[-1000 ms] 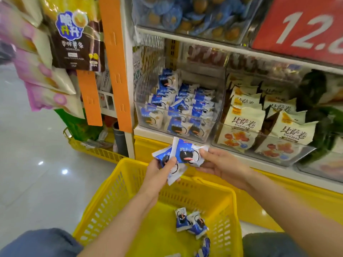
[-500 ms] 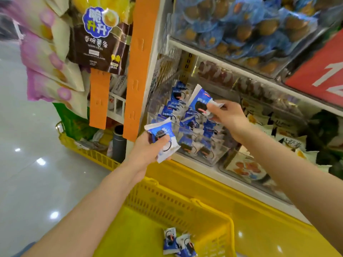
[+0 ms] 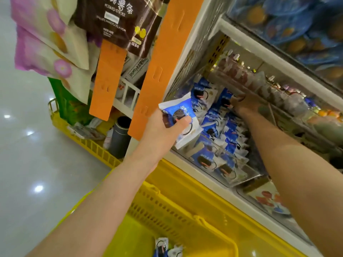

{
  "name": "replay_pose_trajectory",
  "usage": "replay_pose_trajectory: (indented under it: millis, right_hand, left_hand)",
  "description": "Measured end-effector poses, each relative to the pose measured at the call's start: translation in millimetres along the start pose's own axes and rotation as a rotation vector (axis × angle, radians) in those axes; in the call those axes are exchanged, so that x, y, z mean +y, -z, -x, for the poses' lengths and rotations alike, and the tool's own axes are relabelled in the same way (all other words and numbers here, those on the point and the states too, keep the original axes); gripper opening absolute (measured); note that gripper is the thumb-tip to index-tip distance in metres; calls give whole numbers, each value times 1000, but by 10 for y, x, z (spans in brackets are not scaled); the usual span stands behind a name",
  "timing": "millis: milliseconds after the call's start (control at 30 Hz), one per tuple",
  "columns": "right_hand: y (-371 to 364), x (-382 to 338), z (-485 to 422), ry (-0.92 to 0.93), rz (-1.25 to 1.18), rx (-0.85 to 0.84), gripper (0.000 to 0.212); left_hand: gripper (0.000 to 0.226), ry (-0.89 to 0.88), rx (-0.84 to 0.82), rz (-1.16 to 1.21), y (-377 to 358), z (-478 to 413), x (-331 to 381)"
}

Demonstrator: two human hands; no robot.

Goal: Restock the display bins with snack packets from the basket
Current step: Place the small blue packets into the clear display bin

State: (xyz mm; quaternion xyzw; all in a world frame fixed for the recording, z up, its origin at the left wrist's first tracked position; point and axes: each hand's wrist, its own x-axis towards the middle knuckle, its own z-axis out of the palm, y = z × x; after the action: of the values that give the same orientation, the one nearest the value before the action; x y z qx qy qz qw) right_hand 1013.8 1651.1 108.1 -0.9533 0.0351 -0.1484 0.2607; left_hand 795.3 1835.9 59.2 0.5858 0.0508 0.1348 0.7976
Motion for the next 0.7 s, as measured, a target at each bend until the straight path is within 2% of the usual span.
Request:
replay_pose_trajectory:
  millis: [67, 167, 233, 400, 467, 567, 633, 700]
  right_hand:
    - [-75, 43, -41, 19, -33, 32, 38]
    - [-155, 116, -61, 61, -56, 7, 8]
    - [-193, 134, -83, 64, -24, -8, 25]
    - [-199, 105, -93, 82, 95, 48, 27]
    - [-186, 70, -81, 47, 147, 57, 33]
    - [-147, -75, 20, -58, 164, 54, 52]
    - [-93, -189, 200, -14, 53, 56, 50]
    - [15, -294, 524, 103, -156, 35, 38]
  left_hand:
    - [27, -29, -16, 5, -1, -36, -19]
    - [27, -42, -26, 18, -10, -88, -27]
    - [25, -58, -15, 23, -24, -114, -24]
    - [25, -74, -10, 47, -32, -129, -4]
    - [24, -67, -16, 57, -17, -118, 0]
    - [27, -28, -41, 88, -7, -102, 2]
    - [34, 18, -73, 106, -16, -85, 4]
    - [34, 39, -100, 104, -33, -51, 9]
